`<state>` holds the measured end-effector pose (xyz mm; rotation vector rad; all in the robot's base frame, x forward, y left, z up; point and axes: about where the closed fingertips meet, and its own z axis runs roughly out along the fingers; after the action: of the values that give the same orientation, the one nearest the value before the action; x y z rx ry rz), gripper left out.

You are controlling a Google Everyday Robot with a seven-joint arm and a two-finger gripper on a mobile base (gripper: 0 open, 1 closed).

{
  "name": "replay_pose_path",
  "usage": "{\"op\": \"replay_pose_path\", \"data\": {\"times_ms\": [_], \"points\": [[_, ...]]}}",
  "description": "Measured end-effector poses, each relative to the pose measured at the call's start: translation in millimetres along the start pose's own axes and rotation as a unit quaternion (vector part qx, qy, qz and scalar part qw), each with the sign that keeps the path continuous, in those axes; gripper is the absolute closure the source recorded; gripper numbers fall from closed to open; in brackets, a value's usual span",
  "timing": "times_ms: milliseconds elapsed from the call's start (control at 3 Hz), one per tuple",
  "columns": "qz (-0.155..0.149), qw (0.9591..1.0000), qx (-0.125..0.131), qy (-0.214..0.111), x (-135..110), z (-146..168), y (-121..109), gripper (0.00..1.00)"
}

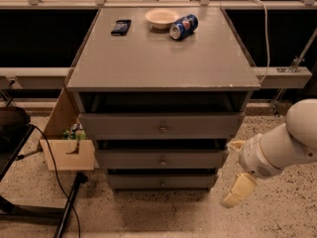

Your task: Open middle drawer

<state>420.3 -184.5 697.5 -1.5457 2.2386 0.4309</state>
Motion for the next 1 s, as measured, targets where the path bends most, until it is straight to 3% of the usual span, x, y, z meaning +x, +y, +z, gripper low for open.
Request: {"op": "replay_pose_path", "data": {"times_ms": [1000], "points": [[-0.005,0.9993,-0.03,-0.022,28,97,10,0.0]]}}
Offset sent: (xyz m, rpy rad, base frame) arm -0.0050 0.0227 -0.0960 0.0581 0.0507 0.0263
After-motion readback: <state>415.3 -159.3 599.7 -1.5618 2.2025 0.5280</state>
